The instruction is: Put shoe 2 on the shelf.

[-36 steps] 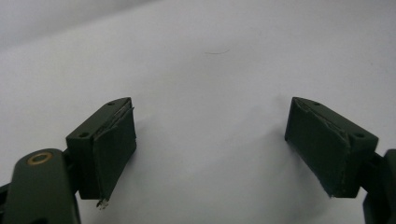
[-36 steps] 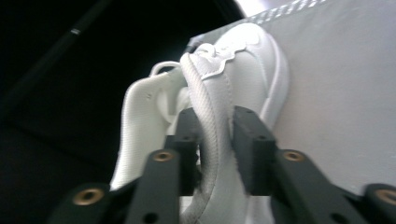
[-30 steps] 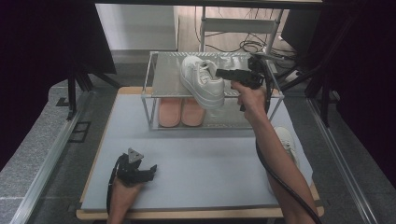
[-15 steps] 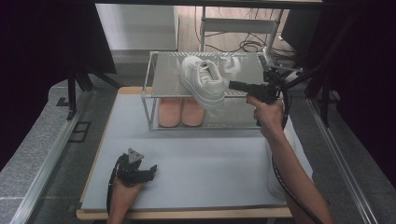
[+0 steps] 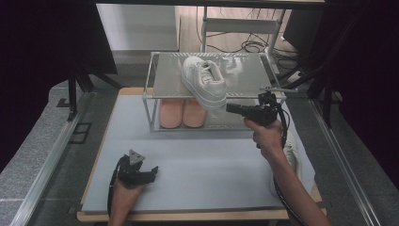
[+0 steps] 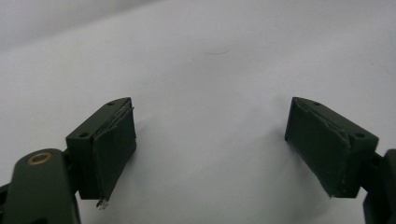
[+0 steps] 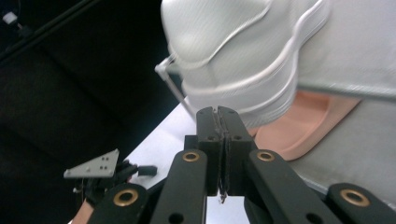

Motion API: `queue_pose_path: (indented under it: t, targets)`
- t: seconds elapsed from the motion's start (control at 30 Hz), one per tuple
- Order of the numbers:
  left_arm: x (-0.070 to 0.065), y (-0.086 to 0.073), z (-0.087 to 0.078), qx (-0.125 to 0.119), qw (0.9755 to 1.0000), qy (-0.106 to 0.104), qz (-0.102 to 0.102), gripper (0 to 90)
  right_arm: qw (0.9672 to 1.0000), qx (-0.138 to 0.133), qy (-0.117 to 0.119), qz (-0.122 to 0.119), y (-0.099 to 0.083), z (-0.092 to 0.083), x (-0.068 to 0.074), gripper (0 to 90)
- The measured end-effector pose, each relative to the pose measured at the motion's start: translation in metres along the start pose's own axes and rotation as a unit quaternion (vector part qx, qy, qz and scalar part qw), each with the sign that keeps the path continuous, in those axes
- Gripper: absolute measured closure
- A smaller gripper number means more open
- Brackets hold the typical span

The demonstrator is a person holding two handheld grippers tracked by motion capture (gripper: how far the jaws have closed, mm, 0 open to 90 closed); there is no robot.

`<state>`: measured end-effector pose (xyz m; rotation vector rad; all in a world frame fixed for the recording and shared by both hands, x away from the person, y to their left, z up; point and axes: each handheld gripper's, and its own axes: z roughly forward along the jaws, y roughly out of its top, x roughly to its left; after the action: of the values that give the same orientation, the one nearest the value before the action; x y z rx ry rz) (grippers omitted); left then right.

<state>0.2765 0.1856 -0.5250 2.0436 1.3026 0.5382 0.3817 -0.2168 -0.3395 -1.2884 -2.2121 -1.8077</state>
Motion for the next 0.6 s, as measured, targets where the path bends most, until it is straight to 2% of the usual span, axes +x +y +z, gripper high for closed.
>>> queue_pose_path:
  t: [0.27,0.53,0.6]
  targets:
    - [0.0,0.0,0.0,0.0,1.0,0.0,0.0,16.4,0.9996,0.015,-0.005,-0.023,-0.013,0.009,0.008,90.0]
    - [0.0,0.0,0.0,0.0,1.0,0.0,0.0,16.4,0.9995,0.013,-0.004,-0.028,-0.014,0.015,0.007,90.0]
    - [0.0,0.0,0.0,0.0,1.0,0.0,0.0,16.4,0.9995,0.009,-0.01,-0.027,-0.013,0.017,0.005,90.0]
